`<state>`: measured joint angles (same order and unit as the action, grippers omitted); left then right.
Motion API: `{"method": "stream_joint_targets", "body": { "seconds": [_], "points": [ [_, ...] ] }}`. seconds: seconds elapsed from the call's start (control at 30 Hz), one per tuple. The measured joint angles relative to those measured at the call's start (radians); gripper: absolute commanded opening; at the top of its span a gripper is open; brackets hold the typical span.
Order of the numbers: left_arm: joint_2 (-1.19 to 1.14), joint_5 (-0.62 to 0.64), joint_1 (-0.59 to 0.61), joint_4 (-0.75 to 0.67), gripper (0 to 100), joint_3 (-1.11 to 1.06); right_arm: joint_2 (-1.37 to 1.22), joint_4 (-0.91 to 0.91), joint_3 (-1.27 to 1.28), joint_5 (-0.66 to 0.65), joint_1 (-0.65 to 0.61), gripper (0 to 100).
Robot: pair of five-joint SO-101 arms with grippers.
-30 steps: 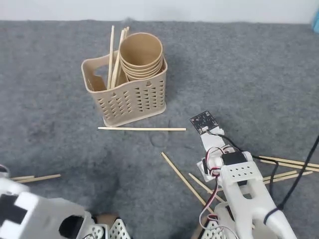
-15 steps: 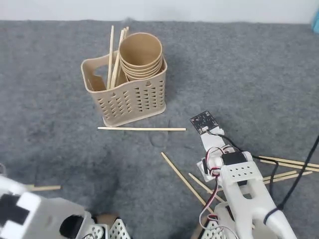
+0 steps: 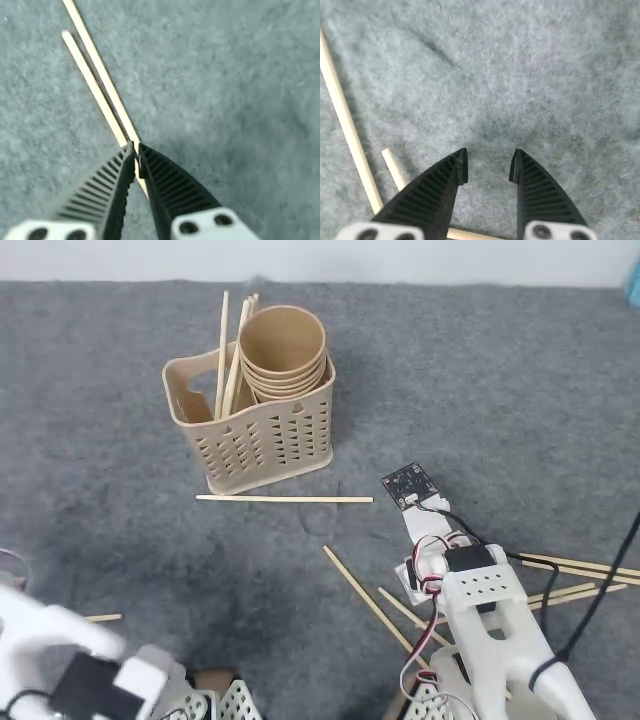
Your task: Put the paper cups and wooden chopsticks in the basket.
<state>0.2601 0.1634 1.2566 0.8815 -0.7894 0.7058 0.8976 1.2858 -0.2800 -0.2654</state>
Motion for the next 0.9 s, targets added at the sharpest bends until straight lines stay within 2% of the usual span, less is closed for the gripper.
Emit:
{"method": "stream_joint_targets", "body": {
  "seconds": [0.13,0.33,0.63,0.9],
  "points": [
    [0.054,0.0,0.0,0.0,5,-0.006,0.0,0.0,0.0,0.0,0.0,15.4],
    [0.052,0.0,0.018,0.0,27,-0.006,0.0,0.0,0.0,0.0,0.0,15.4],
    [-0.212,0.026,0.023,0.0,27,0.114,0.0,0.012,0.0,0.0,0.0,15.4],
    [-0.451,0.026,0.087,0.0,27,0.265,0.0,0.012,0.0,-0.003,0.0,15.4]
  ]
}}
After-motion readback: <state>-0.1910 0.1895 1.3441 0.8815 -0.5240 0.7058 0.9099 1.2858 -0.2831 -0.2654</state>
